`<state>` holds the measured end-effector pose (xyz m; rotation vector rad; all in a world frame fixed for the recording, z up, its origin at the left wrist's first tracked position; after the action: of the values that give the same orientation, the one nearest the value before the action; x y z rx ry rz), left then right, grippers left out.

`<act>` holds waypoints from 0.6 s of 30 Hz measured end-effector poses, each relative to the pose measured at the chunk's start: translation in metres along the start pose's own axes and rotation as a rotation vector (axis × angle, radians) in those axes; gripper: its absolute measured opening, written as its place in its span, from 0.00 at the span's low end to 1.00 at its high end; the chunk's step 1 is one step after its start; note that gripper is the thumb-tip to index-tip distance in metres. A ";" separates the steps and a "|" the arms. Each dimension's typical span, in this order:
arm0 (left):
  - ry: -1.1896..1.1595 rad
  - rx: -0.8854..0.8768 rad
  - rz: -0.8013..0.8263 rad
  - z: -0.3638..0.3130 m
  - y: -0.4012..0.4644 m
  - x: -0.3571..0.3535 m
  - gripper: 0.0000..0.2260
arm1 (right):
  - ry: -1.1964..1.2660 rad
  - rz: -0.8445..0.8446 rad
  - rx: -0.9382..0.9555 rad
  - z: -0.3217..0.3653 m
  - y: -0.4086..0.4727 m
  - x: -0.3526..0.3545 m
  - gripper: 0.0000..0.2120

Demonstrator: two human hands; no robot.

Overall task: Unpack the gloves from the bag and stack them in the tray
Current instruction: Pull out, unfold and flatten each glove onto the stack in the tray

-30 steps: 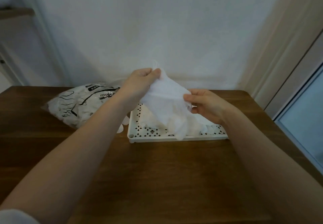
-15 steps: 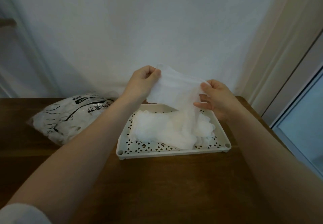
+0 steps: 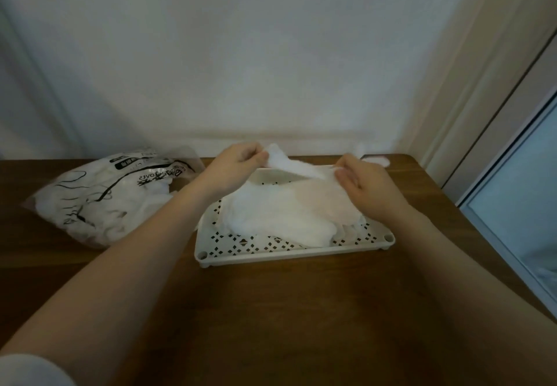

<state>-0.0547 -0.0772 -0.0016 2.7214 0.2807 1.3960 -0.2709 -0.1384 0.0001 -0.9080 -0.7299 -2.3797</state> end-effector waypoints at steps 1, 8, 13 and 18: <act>0.033 0.007 0.023 0.005 -0.004 -0.002 0.12 | -0.044 0.063 -0.019 0.000 -0.005 -0.007 0.10; 0.174 -0.018 0.080 0.023 -0.029 -0.016 0.13 | 0.079 0.273 -0.153 0.010 -0.026 -0.043 0.08; 0.313 -0.060 0.134 0.035 -0.041 -0.018 0.10 | 0.042 0.340 -0.280 0.000 -0.032 -0.058 0.26; 0.353 -0.085 0.157 0.034 -0.050 -0.023 0.21 | -0.078 0.106 -0.569 -0.011 -0.023 -0.044 0.29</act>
<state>-0.0467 -0.0323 -0.0473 2.4632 0.0230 1.8835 -0.2609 -0.1178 -0.0448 -1.2301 -0.0106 -2.5032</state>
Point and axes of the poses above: each hand's wrist, its own y-axis towards the middle knuckle, its own x-axis out of the back of the hand, z = x × y, the point moved 5 cm from there along y, towards the middle knuckle, and after that the axes turned 15 degrees about y, right-handed, at the moved point
